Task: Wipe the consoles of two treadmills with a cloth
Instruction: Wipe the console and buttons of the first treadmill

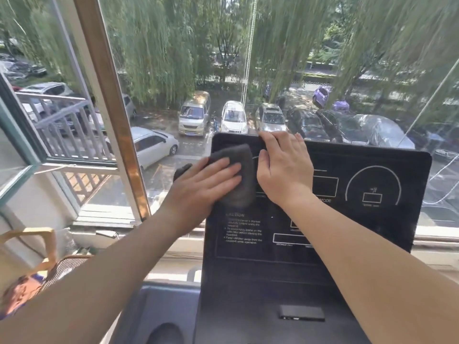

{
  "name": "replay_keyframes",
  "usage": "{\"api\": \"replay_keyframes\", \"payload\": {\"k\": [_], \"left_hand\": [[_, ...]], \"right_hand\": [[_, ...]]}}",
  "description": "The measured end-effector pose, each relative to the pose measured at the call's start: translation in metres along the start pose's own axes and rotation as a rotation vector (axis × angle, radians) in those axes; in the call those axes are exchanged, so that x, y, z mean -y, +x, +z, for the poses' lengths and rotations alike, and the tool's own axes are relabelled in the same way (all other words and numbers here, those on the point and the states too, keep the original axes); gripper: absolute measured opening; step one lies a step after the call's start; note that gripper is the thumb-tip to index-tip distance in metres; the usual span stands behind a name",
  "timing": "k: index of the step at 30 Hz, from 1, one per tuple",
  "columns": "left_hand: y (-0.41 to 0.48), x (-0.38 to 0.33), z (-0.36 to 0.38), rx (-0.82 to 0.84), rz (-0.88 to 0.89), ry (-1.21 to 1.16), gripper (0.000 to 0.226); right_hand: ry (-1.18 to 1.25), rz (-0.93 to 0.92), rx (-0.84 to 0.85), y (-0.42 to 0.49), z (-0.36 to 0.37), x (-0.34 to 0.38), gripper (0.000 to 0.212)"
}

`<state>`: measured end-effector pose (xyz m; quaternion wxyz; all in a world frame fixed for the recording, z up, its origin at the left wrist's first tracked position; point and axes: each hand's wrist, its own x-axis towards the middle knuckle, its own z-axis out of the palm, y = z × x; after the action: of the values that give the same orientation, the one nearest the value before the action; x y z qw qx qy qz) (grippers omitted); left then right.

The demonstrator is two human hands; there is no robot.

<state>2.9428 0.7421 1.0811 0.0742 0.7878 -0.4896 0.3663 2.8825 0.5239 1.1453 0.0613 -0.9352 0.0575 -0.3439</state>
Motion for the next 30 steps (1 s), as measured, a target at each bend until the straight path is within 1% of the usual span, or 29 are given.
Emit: {"api": "replay_keyframes", "payload": {"k": [2,5,7,9,13,16,18,20,22,24,25,27,30], "left_hand": [[0.030,0.001,-0.003,-0.054,-0.139,-0.041,0.061],[0.040,-0.025,0.008,-0.141,-0.295,-0.091,0.063],[0.029,-0.046,0.018,-0.170,-0.341,-0.121,0.062],[0.010,-0.060,0.027,-0.154,-0.302,-0.124,0.060],[-0.043,-0.079,0.043,-0.071,-0.136,-0.109,0.054],[-0.085,-0.102,0.046,-0.013,-0.124,-0.101,0.048],[-0.109,-0.121,0.045,0.020,-0.178,-0.095,0.045],[-0.134,-0.141,0.045,0.062,-0.254,-0.121,0.045],[-0.163,-0.162,0.045,0.144,-0.334,-0.176,0.050],[-0.184,-0.185,0.039,0.313,-0.402,-0.238,0.060],[-0.190,-0.193,0.035,0.391,-0.440,-0.268,0.062],[-0.189,-0.201,0.028,0.492,-0.543,-0.327,0.058],[-0.178,-0.205,0.021,0.551,-0.634,-0.378,0.050]], "right_hand": [[0.043,0.027,0.001,0.000,-0.001,0.001,0.047],[0.119,0.038,0.001,-0.001,-0.004,0.001,0.046],[0.135,0.028,0.021,-0.003,-0.005,0.000,0.048],[0.133,0.013,0.049,-0.003,-0.006,-0.003,0.051],[0.082,0.016,0.082,-0.006,-0.005,-0.002,0.056],[0.032,0.055,0.137,-0.013,-0.004,0.007,0.061],[0.049,0.099,0.197,-0.020,-0.009,0.014,0.063],[0.139,0.138,0.212,-0.043,-0.013,0.019,0.063],[0.288,0.175,0.182,-0.089,-0.009,0.025,0.055],[0.409,0.223,0.193,-0.146,-0.002,0.028,0.038],[0.454,0.259,0.231,-0.173,0.002,0.028,0.031],[0.526,0.359,0.333,-0.220,0.005,0.027,0.024],[0.533,0.472,0.497,-0.267,0.000,0.021,0.022]]}}
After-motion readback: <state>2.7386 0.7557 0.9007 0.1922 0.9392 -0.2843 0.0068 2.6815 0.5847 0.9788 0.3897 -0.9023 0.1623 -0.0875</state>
